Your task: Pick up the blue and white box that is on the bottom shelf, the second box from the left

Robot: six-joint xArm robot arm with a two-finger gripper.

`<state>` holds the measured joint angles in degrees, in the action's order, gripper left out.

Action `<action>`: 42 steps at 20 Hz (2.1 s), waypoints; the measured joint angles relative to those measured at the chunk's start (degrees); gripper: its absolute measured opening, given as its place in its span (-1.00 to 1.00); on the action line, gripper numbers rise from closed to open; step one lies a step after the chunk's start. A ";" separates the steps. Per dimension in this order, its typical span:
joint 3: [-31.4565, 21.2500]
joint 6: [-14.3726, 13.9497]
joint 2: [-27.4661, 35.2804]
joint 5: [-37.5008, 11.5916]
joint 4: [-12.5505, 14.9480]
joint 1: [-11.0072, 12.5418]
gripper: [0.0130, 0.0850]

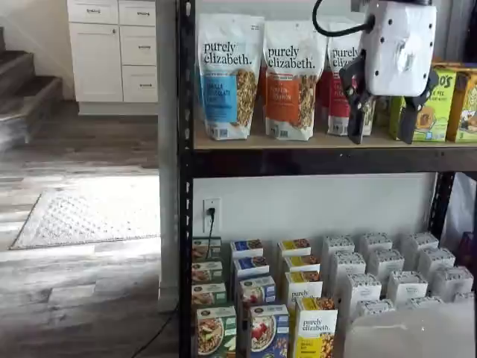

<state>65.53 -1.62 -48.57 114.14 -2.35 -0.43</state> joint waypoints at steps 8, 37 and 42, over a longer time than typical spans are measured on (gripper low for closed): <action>1.63 0.56 2.01 3.28 -0.81 0.96 1.00; -17.20 -1.21 -1.42 -18.65 -0.23 -1.61 1.00; -22.01 -1.70 -1.21 -24.52 -0.74 -2.31 1.00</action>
<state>43.52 -3.32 -49.78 89.62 -3.09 -2.75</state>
